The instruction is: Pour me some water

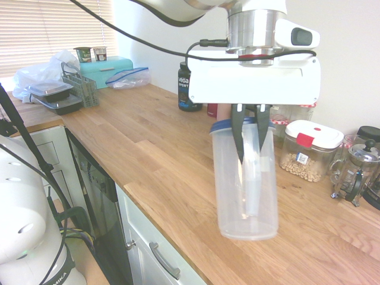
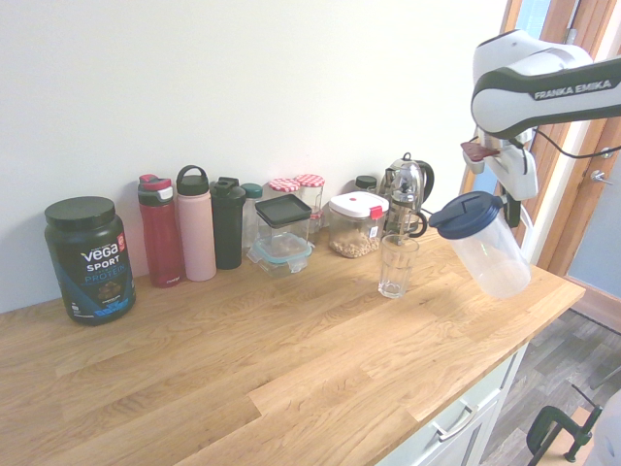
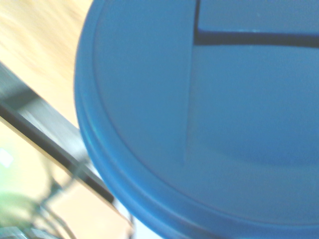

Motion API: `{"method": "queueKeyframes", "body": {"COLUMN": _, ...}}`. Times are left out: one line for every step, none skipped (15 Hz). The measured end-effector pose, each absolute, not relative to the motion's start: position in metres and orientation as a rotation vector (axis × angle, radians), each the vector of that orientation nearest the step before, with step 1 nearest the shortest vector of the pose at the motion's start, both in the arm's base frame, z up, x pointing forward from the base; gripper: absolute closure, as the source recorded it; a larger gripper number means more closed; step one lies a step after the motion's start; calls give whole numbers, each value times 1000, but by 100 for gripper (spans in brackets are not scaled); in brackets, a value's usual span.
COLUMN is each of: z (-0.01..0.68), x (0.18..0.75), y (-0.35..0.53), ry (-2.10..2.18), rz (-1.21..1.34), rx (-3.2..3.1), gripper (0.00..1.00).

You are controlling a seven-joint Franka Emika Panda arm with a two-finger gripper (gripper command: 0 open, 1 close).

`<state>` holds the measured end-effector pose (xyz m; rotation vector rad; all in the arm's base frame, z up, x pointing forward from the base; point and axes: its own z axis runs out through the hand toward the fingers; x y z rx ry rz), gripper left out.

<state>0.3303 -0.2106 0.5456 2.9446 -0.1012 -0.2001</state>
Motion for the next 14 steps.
{"method": "queueKeyframes", "body": {"z": 542, "x": 322, "y": -204, "ry": -86, "rz": -170, "rx": 3006, "gripper": 100}}
{"method": "queueKeyframes", "body": {"z": 539, "x": 316, "y": -195, "ry": -69, "rz": -142, "rx": 3059, "gripper": 100}}
{"method": "queueKeyframes", "body": {"z": 536, "x": 311, "y": -182, "ry": -56, "rz": -111, "rx": 3114, "gripper": 100}}
{"method": "queueKeyframes", "body": {"z": 534, "x": 306, "y": -165, "ry": -51, "rz": -75, "rx": 3178, "gripper": 100}}
{"method": "queueKeyframes", "body": {"z": 534, "x": 303, "y": -144, "ry": -65, "rz": -37, "rx": 3240, "gripper": 100}}
{"method": "queueKeyframes", "body": {"z": 538, "x": 302, "y": -120, "ry": -105, "rz": 5, "rx": 3295, "gripper": 100}}
{"method": "queueKeyframes", "body": {"z": 544, "x": 301, "y": -90, "ry": -176, "rz": 40, "rx": 3335, "gripper": 100}}
{"method": "queueKeyframes", "body": {"z": 552, "x": 303, "y": -59, "ry": -265, "rz": 73, "rx": 3361, "gripper": 100}}
{"method": "queueKeyframes", "body": {"z": 558, "x": 307, "y": -26, "ry": -355, "rz": 115, "rx": 3373, "gripper": 100}}
{"method": "queueKeyframes", "body": {"z": 559, "x": 315, "y": 6, "ry": -451, "rz": 169, "rx": 3374, "gripper": 100}}
{"method": "queueKeyframes", "body": {"z": 553, "x": 323, "y": 36, "ry": -544, "rz": 230, "rx": 3363, "gripper": 100}}
{"method": "queueKeyframes", "body": {"z": 542, "x": 331, "y": 64, "ry": -638, "rz": 295, "rx": 3346, "gripper": 100}}
{"method": "queueKeyframes", "body": {"z": 529, "x": 339, "y": 92, "ry": -722, "rz": 356, "rx": 3325, "gripper": 100}}
{"method": "queueKeyframes", "body": {"z": 515, "x": 349, "y": 116, "ry": -804, "rz": 421, "rx": 3298, "gripper": 100}}
